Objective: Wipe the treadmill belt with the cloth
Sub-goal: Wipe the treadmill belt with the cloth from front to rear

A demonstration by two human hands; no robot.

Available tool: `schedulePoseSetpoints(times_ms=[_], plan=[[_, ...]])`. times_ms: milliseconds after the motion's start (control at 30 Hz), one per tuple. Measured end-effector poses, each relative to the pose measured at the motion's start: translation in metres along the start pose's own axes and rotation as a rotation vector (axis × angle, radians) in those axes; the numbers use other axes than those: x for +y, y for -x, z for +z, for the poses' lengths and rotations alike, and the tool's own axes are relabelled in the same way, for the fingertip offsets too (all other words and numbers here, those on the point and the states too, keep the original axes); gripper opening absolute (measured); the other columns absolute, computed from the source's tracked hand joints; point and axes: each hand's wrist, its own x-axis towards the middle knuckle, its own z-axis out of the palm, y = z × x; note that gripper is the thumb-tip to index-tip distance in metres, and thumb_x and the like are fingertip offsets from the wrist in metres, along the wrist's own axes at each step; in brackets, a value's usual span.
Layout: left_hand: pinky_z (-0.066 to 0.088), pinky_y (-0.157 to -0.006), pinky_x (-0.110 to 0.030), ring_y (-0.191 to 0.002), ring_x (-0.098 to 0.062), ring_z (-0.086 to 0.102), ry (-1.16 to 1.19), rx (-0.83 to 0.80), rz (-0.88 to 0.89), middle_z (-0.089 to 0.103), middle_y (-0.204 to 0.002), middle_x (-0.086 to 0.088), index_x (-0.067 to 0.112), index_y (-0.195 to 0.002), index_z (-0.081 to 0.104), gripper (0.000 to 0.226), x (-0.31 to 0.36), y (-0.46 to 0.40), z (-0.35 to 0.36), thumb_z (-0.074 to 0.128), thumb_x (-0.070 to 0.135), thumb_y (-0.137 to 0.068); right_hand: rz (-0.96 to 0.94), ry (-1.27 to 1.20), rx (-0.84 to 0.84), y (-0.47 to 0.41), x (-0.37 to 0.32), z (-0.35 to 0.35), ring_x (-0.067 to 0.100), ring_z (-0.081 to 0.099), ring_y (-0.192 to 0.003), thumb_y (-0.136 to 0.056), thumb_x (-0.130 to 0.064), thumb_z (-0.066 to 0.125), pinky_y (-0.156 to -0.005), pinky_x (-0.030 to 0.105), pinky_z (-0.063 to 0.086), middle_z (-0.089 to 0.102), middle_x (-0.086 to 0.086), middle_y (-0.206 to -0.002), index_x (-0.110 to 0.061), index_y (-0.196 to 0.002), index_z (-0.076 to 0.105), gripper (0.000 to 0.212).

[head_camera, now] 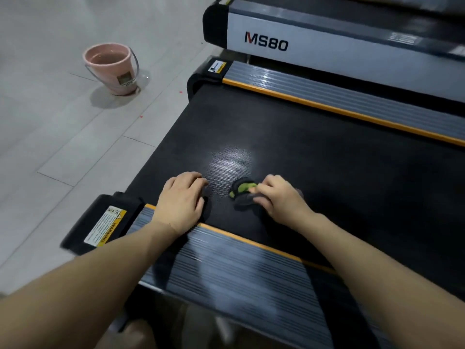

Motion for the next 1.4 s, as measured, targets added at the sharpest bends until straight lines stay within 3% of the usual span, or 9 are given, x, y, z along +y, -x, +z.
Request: schedulePoseSetpoints(times_ms=[200, 333, 500, 700, 900, 1100, 1167, 1300, 1400], plan=[[0.042, -0.103, -0.043, -0.126, -0.024, 0.051, 0.009, -0.103, -0.013, 0.056, -0.135, 0.001, 0.023, -0.128, 0.058, 0.039, 0.0, 0.038, -0.023, 0.046, 0.029, -0.092, 0.477, -0.051, 0.133, -0.021, -0.03, 0.01, 0.033, 0.053, -0.093, -0.09, -0.03, 0.066, -0.084, 0.045, 0.048, 0.054, 0.007, -0.095, -0.023, -0.106, 0.07, 0.018], [0.042, -0.107, -0.044, -0.137, -0.029, 0.045, -0.053, -0.213, -0.045, 0.047, -0.15, -0.004, 0.021, -0.134, 0.057, 0.041, -0.014, 0.062, -0.039, 0.043, 0.036, -0.099, 0.23, -0.132, -0.101, 0.025, -0.046, -0.004, 0.023, 0.049, -0.09, -0.089, -0.031, 0.066, -0.083, 0.044, 0.047, 0.049, -0.001, -0.093, -0.025, -0.105, 0.067, 0.016], [0.045, -0.103, -0.042, -0.137, -0.025, 0.043, -0.122, -0.345, -0.044, 0.044, -0.15, 0.0, 0.026, -0.141, 0.05, 0.045, -0.025, 0.071, -0.056, 0.038, 0.039, -0.1, 0.287, -0.125, -0.045, 0.053, -0.054, -0.007, 0.019, 0.046, -0.091, -0.087, -0.019, 0.072, -0.083, 0.042, 0.047, 0.05, -0.004, -0.095, -0.023, -0.101, 0.071, 0.015], [0.036, -0.114, -0.043, -0.146, -0.026, 0.032, -0.152, -0.32, -0.049, 0.033, -0.158, -0.006, 0.024, -0.148, 0.041, 0.05, -0.063, 0.075, -0.078, 0.044, 0.039, -0.1, 0.275, -0.174, 0.001, -0.005, -0.089, 0.023, 0.019, 0.049, -0.09, -0.088, -0.016, 0.071, -0.081, 0.038, 0.048, 0.047, -0.004, -0.091, -0.017, -0.1, 0.072, 0.013], [0.036, -0.113, -0.045, -0.142, -0.029, 0.034, -0.165, -0.373, -0.247, 0.035, -0.153, -0.008, 0.023, -0.146, 0.037, 0.052, -0.103, 0.069, -0.087, 0.042, 0.043, -0.099, 0.271, -0.229, 0.005, -0.111, -0.153, 0.067, 0.016, 0.042, -0.094, -0.093, -0.021, 0.066, -0.087, 0.032, 0.042, 0.045, -0.003, -0.094, -0.019, -0.108, 0.072, 0.016], [0.043, -0.104, -0.046, -0.136, -0.029, 0.04, -0.097, -0.338, -0.326, 0.039, -0.149, -0.007, 0.023, -0.144, 0.041, 0.05, -0.129, 0.068, -0.076, 0.043, 0.043, -0.098, -0.102, -0.12, -0.21, -0.121, -0.167, 0.072, 0.018, 0.045, -0.089, -0.095, -0.028, 0.063, -0.072, 0.032, 0.045, 0.044, 0.001, -0.094, -0.02, -0.108, 0.068, 0.016], [0.045, -0.1, -0.045, -0.131, -0.028, 0.045, -0.08, -0.354, -0.345, 0.043, -0.143, -0.005, 0.025, -0.14, 0.043, 0.047, -0.138, 0.072, -0.069, 0.041, 0.045, -0.097, -0.059, -0.022, -0.145, -0.149, -0.147, 0.073, 0.023, 0.046, -0.089, -0.093, -0.026, 0.064, -0.07, 0.033, 0.043, 0.047, 0.005, -0.096, -0.019, -0.107, 0.067, 0.016], [0.047, -0.097, -0.043, -0.128, -0.027, 0.046, -0.007, -0.339, -0.345, 0.043, -0.141, -0.001, 0.029, -0.14, 0.043, 0.044, -0.151, 0.077, -0.065, 0.042, 0.045, -0.099, 0.327, 0.008, 0.059, -0.206, -0.114, 0.079, 0.038, 0.053, -0.095, -0.091, -0.021, 0.064, -0.081, 0.034, 0.042, 0.048, 0.012, -0.096, -0.016, -0.106, 0.067, 0.016], [0.044, -0.103, -0.038, -0.127, -0.027, 0.046, 0.053, -0.323, -0.325, 0.045, -0.141, -0.002, 0.026, -0.142, 0.044, 0.046, -0.156, 0.074, -0.064, 0.046, 0.037, -0.098, 0.194, -0.059, -0.007, -0.185, -0.14, 0.088, 0.028, 0.052, -0.09, -0.091, -0.024, 0.066, -0.08, 0.03, 0.042, 0.045, 0.004, -0.093, -0.02, -0.108, 0.069, 0.017]])
